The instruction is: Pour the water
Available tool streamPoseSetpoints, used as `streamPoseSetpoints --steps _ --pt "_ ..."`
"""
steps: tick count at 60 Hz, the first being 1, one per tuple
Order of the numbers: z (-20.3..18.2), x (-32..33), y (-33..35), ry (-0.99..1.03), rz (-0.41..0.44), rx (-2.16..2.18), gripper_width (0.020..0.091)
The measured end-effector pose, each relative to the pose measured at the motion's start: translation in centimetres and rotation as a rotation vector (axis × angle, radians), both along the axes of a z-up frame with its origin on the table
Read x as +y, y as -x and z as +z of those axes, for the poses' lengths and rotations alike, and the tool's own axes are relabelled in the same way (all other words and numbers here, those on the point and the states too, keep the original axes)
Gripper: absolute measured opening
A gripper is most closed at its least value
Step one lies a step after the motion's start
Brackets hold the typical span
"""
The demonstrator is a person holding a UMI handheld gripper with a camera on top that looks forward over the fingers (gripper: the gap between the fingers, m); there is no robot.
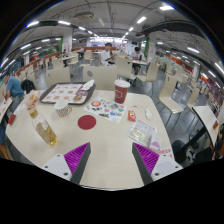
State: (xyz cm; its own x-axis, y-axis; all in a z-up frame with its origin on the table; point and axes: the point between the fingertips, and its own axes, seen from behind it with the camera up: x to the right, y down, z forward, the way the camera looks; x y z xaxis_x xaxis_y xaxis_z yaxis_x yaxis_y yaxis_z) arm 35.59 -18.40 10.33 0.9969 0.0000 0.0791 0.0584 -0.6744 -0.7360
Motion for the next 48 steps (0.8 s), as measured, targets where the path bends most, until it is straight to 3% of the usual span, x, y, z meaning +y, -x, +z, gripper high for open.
streamPoseSetpoints --steps 17,30,48 --pt "-1.7 -3.4 4.2 0.008 -0.024 -0.029 0.0851" --pt "-3.7 -6.2 14.8 -0.006 -0.043 0.030 0.0850" --pt "-4.4 1.3 25.3 -0.163 -0.056 0.069 0.0851"
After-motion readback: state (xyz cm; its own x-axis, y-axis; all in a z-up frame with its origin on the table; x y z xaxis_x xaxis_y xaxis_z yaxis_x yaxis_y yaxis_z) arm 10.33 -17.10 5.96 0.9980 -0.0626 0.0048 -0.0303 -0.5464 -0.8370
